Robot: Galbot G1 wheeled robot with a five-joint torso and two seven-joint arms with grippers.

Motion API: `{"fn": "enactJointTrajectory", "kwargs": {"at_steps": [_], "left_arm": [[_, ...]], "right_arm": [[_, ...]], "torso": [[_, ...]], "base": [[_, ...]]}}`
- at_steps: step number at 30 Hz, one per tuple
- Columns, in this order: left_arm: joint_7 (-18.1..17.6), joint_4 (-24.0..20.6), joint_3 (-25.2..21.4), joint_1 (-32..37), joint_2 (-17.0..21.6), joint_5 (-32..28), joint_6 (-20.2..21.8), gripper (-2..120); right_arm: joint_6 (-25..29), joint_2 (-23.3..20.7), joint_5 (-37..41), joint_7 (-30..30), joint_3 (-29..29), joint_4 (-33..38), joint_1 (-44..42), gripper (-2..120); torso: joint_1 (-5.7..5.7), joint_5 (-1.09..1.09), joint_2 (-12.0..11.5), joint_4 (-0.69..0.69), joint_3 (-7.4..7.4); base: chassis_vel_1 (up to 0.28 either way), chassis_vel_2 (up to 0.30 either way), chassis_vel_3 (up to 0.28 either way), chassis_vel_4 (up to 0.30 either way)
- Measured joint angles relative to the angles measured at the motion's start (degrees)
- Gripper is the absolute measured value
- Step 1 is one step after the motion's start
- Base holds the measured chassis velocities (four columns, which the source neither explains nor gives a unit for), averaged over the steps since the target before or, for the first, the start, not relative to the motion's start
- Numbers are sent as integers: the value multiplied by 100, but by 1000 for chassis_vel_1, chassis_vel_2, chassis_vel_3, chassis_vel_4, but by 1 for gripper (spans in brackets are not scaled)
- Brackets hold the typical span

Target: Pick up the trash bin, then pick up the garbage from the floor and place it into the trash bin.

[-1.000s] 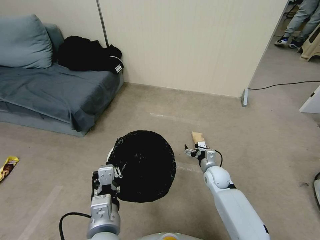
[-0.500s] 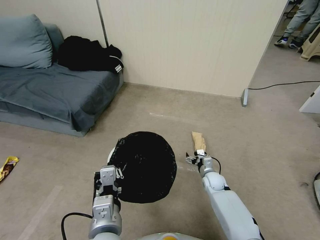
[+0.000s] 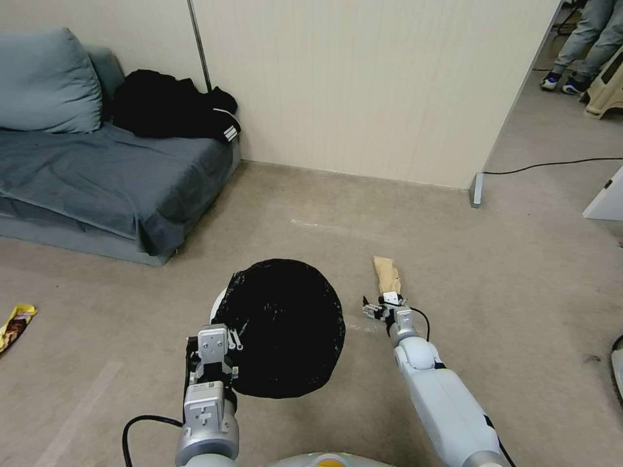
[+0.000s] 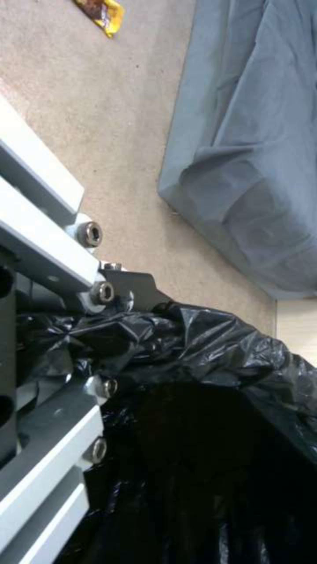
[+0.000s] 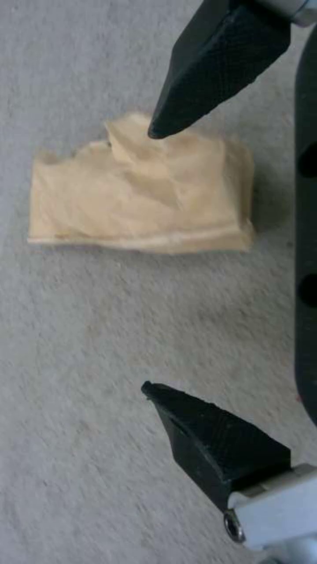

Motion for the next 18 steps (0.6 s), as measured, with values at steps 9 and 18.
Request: {"fn": "enactJointTrajectory", "kwargs": {"at_steps": [9,18], "left_arm": [[-2,-9,12,44,-1,37,-25,2],[-4,-13,34,51,4,56,-40,2]], "right_arm": [[-7,-91,105,-8,4,-245,264,100],[-147,-76,116,-17,58,-639,630,100]], "torso": [[0,0,0,0,0],[0,0,0,0,0]], "base": [[0,0,0,0],[0,0,0,0]]}}
